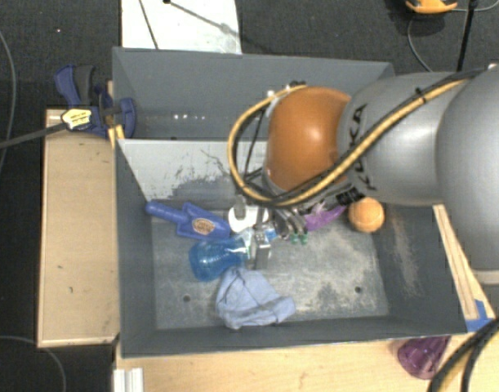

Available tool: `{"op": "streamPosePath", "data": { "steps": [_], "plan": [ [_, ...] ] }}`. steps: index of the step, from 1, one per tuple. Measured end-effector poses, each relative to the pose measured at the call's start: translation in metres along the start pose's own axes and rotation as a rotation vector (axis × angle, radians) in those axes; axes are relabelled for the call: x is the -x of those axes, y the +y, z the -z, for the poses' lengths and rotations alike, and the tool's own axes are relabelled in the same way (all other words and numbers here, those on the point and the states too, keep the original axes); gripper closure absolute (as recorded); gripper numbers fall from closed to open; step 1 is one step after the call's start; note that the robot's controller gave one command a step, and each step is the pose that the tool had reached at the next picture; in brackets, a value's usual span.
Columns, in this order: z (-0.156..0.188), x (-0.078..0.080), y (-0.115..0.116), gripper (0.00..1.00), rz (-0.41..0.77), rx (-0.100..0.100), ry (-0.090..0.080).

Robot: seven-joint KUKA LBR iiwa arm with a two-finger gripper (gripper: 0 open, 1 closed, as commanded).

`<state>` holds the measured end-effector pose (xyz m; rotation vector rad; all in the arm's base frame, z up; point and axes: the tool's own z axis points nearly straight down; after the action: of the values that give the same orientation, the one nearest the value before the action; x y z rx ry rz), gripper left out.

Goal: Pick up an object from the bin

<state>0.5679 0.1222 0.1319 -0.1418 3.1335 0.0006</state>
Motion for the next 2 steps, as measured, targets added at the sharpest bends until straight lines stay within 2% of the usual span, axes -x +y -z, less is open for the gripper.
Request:
{"op": "streamPosePath", "data": {
  "steps": [1,2],
  "plan": [
    [0.000,-0.002,0.015,0.00,0.063,0.002,0.005],
    [-0.007,0.000,0.030,0.00,0.002,0.001,-0.003]
  ]
}}
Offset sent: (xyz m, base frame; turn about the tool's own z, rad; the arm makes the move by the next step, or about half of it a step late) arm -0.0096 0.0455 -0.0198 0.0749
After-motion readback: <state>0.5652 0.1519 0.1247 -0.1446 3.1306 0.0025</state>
